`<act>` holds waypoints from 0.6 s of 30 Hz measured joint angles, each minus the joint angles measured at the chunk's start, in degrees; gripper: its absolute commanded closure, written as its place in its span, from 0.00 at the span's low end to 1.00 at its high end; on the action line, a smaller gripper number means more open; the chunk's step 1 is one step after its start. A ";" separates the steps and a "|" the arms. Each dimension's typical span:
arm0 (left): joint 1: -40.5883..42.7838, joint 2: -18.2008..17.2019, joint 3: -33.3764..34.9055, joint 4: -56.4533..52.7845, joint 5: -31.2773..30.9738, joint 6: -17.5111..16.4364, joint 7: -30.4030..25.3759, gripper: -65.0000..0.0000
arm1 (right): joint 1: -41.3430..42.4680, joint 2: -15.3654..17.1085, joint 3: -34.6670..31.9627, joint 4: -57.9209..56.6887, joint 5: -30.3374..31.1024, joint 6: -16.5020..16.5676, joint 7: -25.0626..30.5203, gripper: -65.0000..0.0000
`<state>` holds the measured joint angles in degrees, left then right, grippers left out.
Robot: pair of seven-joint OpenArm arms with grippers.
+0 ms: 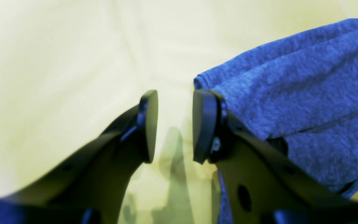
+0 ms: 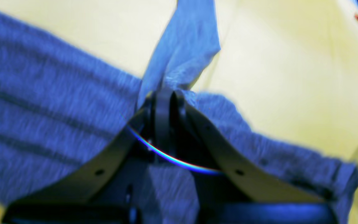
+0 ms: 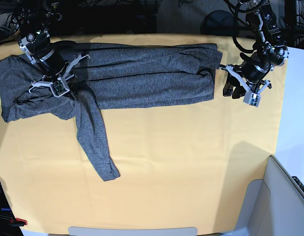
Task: Fold the T-shirt properly
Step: 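Lift the sleeve with the right gripper and lay it across the folded body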
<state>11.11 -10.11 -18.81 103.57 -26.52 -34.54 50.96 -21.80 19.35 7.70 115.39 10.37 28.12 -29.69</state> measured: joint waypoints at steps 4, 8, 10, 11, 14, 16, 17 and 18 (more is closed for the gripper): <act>0.00 -0.07 0.00 0.00 0.00 0.02 0.02 0.71 | -2.84 -0.33 -0.28 0.07 0.00 0.17 0.11 0.99; -0.04 -0.04 0.00 0.00 -0.02 0.00 -0.02 0.71 | -4.57 -1.51 -0.72 0.52 0.04 0.20 0.17 0.99; -0.02 -0.04 0.00 0.00 0.02 0.02 0.02 0.71 | -5.42 -1.40 -2.03 0.74 0.02 0.20 0.17 0.99; 0.00 -0.04 0.00 0.00 0.02 0.02 0.02 0.71 | -5.55 -1.25 -3.06 0.74 -0.15 0.20 0.11 0.99; -0.02 -0.02 0.00 0.00 0.00 0.00 0.00 0.71 | -5.88 -1.18 -5.90 0.74 0.00 0.20 0.20 0.99; -0.15 -0.04 0.00 0.00 0.00 0.02 -0.04 0.71 | -6.34 -1.27 -6.84 0.74 -0.02 0.20 0.33 0.99; -0.13 -0.07 0.00 0.00 0.02 0.02 -0.04 0.71 | -6.49 -1.29 -7.32 0.74 -0.11 0.20 0.24 0.99; -0.09 -0.04 0.00 0.00 0.00 0.00 -0.07 0.71 | -6.62 -1.27 -7.85 0.74 -0.13 0.20 0.15 0.99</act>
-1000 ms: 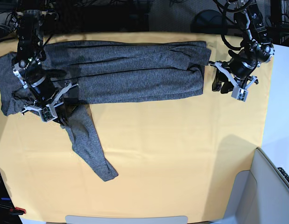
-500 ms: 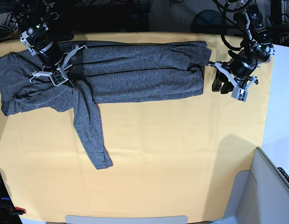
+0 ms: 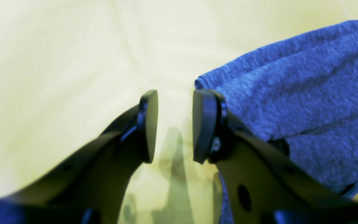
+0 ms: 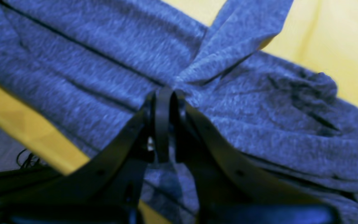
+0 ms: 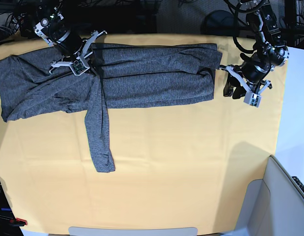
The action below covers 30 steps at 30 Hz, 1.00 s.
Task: Fold the T-shirt properly
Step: 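Lift the sleeve with the right gripper and lay it across the folded body, then release the sleeve and raise the right gripper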
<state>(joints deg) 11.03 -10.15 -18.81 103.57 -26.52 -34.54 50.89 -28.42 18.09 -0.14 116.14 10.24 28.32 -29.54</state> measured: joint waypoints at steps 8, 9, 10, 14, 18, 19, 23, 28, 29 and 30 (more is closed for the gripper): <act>0.09 0.02 0.00 -0.33 0.00 0.00 -0.09 0.71 | -0.15 -0.07 -1.14 -0.17 0.00 0.00 -0.24 0.99; 0.07 0.00 0.00 -0.33 0.00 0.00 -0.11 0.71 | -0.15 0.00 -1.14 -0.17 0.02 0.00 -0.24 0.99; 0.04 0.00 0.00 -0.42 0.00 0.00 -0.11 0.71 | -0.15 0.00 -1.14 -0.17 0.00 0.00 -0.24 0.99; 0.07 0.00 0.00 -0.81 0.02 0.02 -0.09 0.71 | -0.28 0.11 -1.14 -1.62 0.09 0.00 -1.33 0.91; 0.07 0.00 0.00 -0.79 0.00 0.02 -0.13 0.71 | -0.11 -0.04 -1.01 -1.64 -0.02 0.00 -5.95 0.70; 0.07 0.00 0.00 -0.79 0.00 0.00 -0.11 0.71 | -0.07 -0.15 -0.90 -1.64 0.02 -0.02 -5.79 0.64; 0.07 0.00 0.00 -0.79 0.02 0.02 -0.11 0.71 | 0.17 -0.17 -0.85 -1.62 0.02 -0.02 -5.84 0.51; 0.09 0.00 0.00 -0.79 0.00 0.00 -0.11 0.71 | 1.75 -0.17 -0.74 -1.53 0.07 -0.04 -5.81 0.50; 0.09 -0.02 0.00 -0.79 0.00 0.00 -0.11 0.71 | 1.73 -0.17 -0.76 -1.33 0.07 -0.02 -5.88 0.50; 0.09 -0.02 0.00 -0.79 0.00 0.00 -0.11 0.71 | 1.57 -0.20 -0.81 -0.98 0.09 -0.02 -5.86 0.50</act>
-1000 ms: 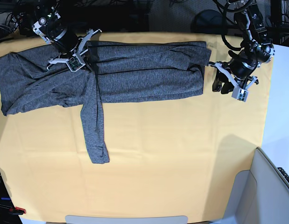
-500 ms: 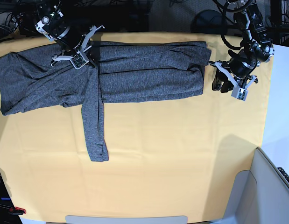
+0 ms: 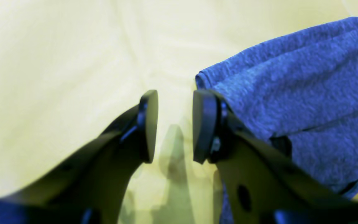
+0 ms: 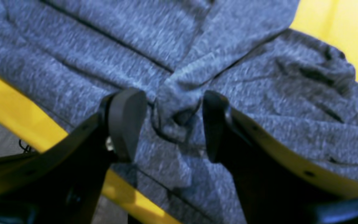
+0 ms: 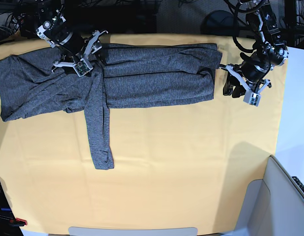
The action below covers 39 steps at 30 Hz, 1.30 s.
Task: Fold the T-shirt properly
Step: 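Release the sleeve and raise the right gripper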
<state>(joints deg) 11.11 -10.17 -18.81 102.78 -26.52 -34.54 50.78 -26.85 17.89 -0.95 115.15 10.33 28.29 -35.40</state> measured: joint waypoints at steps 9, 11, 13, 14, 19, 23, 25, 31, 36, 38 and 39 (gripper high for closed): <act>-0.02 0.00 0.00 -0.02 0.00 0.02 0.00 0.71 | 3.65 -0.87 0.31 0.50 0.04 -0.17 1.79 0.50; 0.00 0.00 0.00 -0.02 -0.02 0.00 0.00 0.71 | 4.26 -2.91 0.37 0.50 -0.04 -0.37 4.83 0.50; -0.02 0.00 0.00 -0.02 0.00 0.00 0.00 0.71 | 5.99 -4.74 0.15 0.37 0.09 0.02 7.08 0.50; -0.02 -0.02 0.00 -0.09 0.00 0.00 0.00 0.71 | 7.45 -5.86 0.39 0.26 0.07 -0.13 7.93 0.50; -0.04 -0.02 0.07 -2.34 -0.02 0.00 -0.02 0.71 | 15.74 -14.67 6.80 -1.40 0.04 -5.05 8.48 0.50; -0.02 0.00 0.07 -4.17 0.02 0.00 0.02 0.71 | 22.58 -19.52 12.44 -7.82 0.17 -6.67 8.07 0.50; -0.02 -0.04 0.07 -4.42 -0.02 0.00 -0.20 0.71 | 25.86 -20.81 14.78 -12.22 -0.09 -8.85 8.28 0.50; -0.46 -0.04 0.07 -4.48 -0.02 0.00 -0.42 0.71 | 33.09 -21.57 16.59 -26.86 0.44 -8.94 7.58 0.50; -1.92 -0.17 0.07 -5.42 0.00 0.02 -0.50 0.71 | 37.62 -21.66 22.12 -36.50 8.13 -12.98 8.15 0.50; -1.77 -0.15 0.07 -5.73 -0.04 0.00 -0.87 0.71 | 38.49 -20.61 23.26 -39.19 8.48 -15.69 8.04 0.50; -1.75 -0.15 0.07 -6.14 0.00 0.00 -0.79 0.71 | 38.66 -20.22 23.41 -40.00 8.52 -16.28 8.15 0.50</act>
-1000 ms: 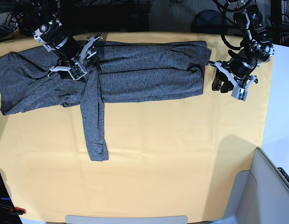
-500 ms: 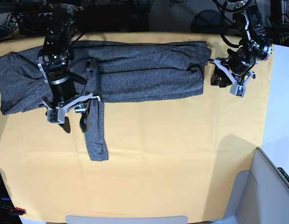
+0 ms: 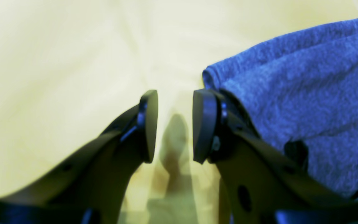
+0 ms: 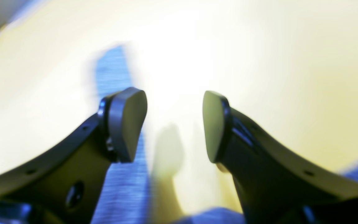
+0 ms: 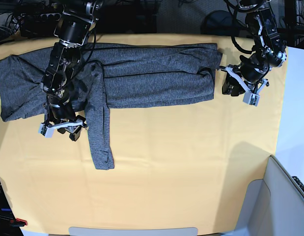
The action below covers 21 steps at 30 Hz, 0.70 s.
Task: Fold the T-shirt properly
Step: 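Release the sleeve and raise the right gripper, then lower the right gripper onto the sleeve cuff hanging past the fold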
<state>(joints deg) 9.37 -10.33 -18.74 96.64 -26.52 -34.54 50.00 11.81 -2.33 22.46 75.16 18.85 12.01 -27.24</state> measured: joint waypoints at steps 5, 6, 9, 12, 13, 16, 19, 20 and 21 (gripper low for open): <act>0.13 -0.04 0.00 -0.61 0.00 0.02 -0.07 0.71 | 1.92 0.28 -0.81 -1.81 0.63 -1.14 -0.11 0.50; -0.09 0.00 0.00 -0.61 0.00 0.00 0.02 0.71 | 2.49 0.28 -0.87 -2.21 0.63 -1.14 -1.05 0.50; -1.07 -0.17 1.33 -0.66 0.15 0.02 0.13 0.71 | 4.61 0.52 -0.42 -2.89 0.42 -1.22 -9.03 0.50; -1.46 -0.11 1.51 -0.66 -0.11 0.00 -0.11 0.71 | 6.27 0.57 -0.24 -2.91 0.42 -1.40 -12.96 0.50; -1.44 -0.13 1.51 -0.66 -0.02 0.00 -0.09 0.71 | 6.84 0.57 -0.24 -2.91 0.39 -1.40 -14.05 0.50; -1.25 -0.17 1.49 -0.66 0.09 0.04 -0.04 0.71 | 7.26 0.44 -0.81 -2.91 0.44 -3.96 -15.50 0.50; -1.29 -0.15 1.49 -0.66 0.00 0.00 -0.07 0.71 | 7.06 0.44 -0.83 -2.89 0.59 -5.22 -16.81 0.50; -1.31 -0.15 1.49 -0.66 -0.02 0.00 -0.09 0.71 | 7.08 0.57 -1.27 -2.91 0.50 -5.35 -17.20 0.50; -1.31 -0.15 1.51 -0.66 0.02 0.00 -0.07 0.71 | 7.13 0.76 -2.08 -2.91 0.35 -5.64 -17.35 0.50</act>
<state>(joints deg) 8.05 -10.48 -17.23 95.98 -26.50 -34.54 49.93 18.94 -1.56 20.38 72.25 19.20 6.37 -44.60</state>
